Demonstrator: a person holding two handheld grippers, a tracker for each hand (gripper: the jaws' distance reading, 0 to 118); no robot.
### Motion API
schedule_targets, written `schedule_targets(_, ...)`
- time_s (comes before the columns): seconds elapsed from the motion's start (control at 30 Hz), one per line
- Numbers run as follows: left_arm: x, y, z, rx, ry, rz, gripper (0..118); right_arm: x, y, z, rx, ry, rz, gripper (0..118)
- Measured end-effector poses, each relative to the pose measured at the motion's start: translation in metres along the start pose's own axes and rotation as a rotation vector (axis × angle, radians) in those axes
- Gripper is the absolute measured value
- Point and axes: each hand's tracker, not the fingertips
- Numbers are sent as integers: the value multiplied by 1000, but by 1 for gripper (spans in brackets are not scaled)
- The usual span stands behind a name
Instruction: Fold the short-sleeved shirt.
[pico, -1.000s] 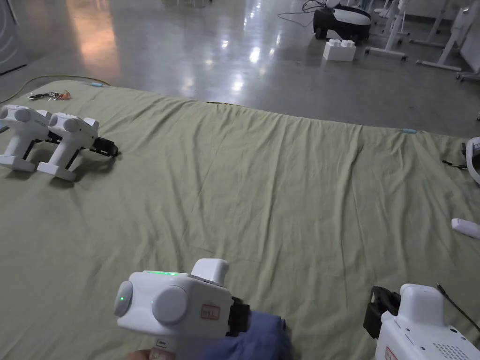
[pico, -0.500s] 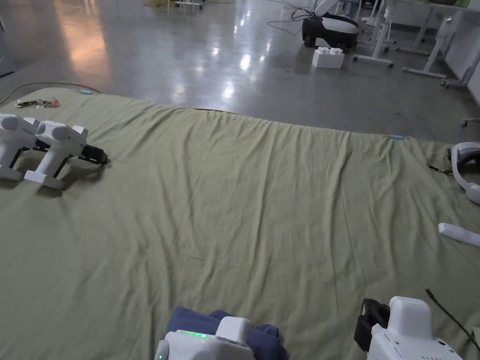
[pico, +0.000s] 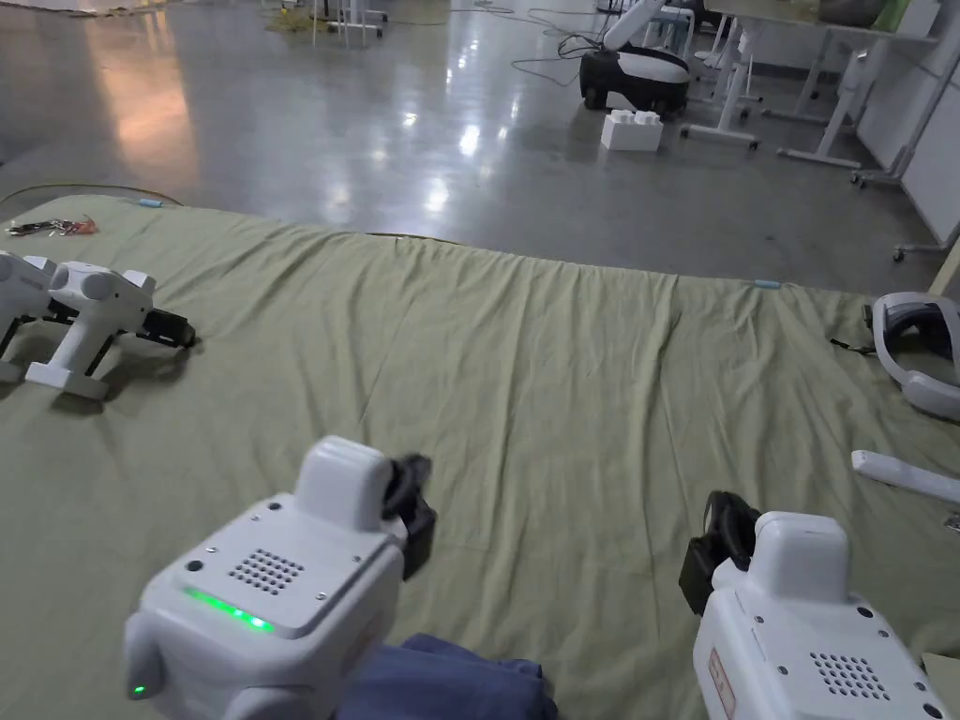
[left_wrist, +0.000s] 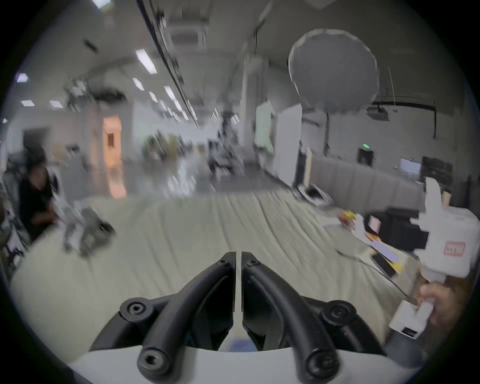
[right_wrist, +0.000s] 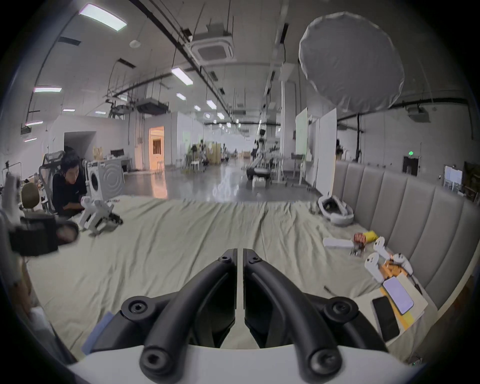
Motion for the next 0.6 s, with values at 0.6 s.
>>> schedule_targets(0.6,-77,-16,44,58,303,37,7,-49,-24,30,-67,86,-6,6)
